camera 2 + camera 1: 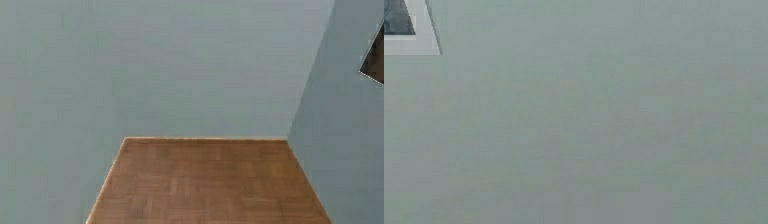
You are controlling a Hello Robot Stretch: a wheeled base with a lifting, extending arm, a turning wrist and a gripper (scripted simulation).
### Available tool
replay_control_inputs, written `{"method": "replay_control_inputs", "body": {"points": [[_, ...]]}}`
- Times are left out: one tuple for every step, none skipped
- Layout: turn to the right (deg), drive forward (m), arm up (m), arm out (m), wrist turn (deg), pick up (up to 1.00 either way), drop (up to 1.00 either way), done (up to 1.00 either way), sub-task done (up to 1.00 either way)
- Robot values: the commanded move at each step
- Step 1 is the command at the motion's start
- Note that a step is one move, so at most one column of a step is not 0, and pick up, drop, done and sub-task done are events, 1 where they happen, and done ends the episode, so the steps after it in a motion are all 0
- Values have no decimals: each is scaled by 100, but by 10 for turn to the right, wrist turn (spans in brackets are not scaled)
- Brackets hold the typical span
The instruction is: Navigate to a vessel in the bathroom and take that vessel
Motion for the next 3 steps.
{"method": "replay_control_inputs", "body": {"points": [[-90, 0, 0, 0, 0, 0, 0, 0, 0], [0, 25, 0, 0, 0, 0, 0, 0, 0], [-450, 0, 0, 0, 0, 0, 0, 0, 0]]}}
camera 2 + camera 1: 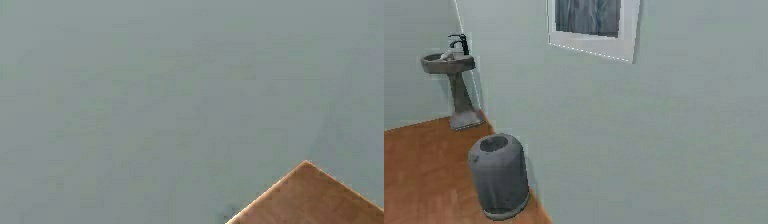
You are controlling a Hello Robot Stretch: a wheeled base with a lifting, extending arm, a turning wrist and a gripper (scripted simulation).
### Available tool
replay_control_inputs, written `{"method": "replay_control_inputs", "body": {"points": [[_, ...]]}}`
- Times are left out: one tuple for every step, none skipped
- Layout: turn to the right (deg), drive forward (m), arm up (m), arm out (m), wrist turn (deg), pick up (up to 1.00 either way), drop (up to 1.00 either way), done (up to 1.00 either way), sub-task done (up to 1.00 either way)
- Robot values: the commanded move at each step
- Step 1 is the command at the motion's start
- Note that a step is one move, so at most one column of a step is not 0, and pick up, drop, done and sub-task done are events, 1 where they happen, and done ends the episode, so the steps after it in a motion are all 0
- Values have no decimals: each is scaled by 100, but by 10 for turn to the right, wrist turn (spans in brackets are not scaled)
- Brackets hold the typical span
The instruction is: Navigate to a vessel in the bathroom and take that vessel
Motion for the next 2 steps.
{"method": "replay_control_inputs", "body": {"points": [[-330, 0, 0, 0, 0, 0, 0, 0, 0], [0, 60, 0, 0, 0, 0, 0, 0, 0]]}}
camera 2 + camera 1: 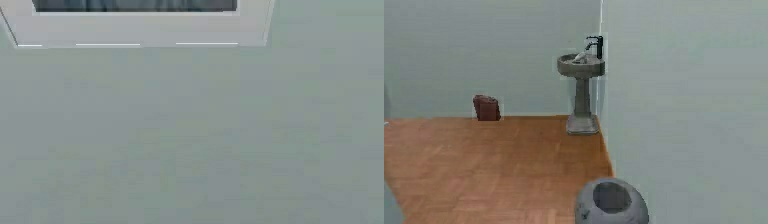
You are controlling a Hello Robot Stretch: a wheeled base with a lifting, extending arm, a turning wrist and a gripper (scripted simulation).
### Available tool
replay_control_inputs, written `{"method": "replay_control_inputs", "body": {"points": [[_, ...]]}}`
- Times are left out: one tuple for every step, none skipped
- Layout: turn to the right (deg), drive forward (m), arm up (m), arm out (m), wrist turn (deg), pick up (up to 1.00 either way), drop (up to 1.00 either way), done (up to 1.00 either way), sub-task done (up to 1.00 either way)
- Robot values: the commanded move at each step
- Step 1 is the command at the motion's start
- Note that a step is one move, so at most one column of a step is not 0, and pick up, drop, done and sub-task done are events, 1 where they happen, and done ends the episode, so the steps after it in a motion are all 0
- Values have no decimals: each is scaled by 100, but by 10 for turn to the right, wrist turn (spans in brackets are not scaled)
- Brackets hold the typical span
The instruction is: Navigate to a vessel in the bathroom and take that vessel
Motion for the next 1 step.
{"method": "replay_control_inputs", "body": {"points": [[-330, 0, 0, 0, 0, 0, 0, 0, 0]]}}
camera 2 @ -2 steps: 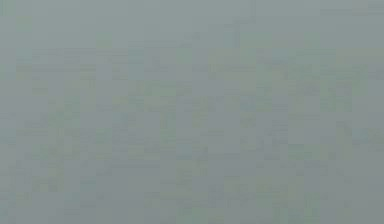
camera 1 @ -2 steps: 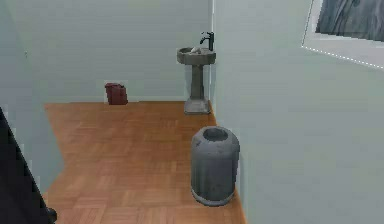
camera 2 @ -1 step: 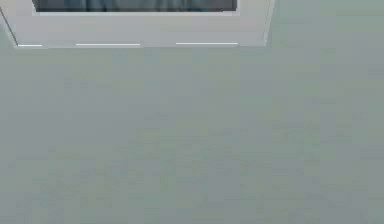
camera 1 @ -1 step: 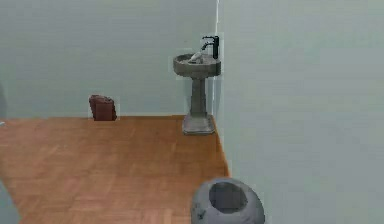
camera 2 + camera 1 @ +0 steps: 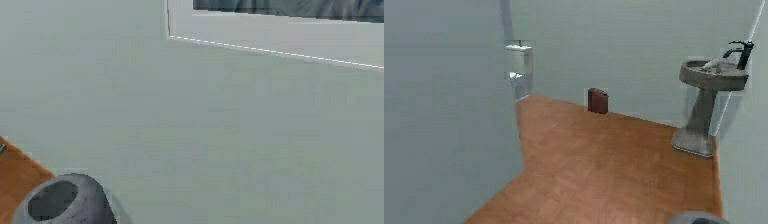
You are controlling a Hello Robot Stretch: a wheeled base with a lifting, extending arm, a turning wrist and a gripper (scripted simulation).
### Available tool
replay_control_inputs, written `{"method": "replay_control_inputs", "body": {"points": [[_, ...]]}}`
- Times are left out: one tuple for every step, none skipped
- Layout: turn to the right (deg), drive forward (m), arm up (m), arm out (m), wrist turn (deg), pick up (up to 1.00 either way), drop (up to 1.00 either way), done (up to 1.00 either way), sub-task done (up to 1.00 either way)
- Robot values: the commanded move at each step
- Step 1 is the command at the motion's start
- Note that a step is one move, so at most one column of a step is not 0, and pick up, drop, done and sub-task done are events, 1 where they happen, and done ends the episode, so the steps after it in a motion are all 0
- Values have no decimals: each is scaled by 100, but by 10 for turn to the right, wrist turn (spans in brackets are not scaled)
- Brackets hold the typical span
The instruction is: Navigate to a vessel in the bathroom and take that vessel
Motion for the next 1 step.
{"method": "replay_control_inputs", "body": {"points": [[0, 65, 0, 0, 0, 0, 0, 0, 0]]}}
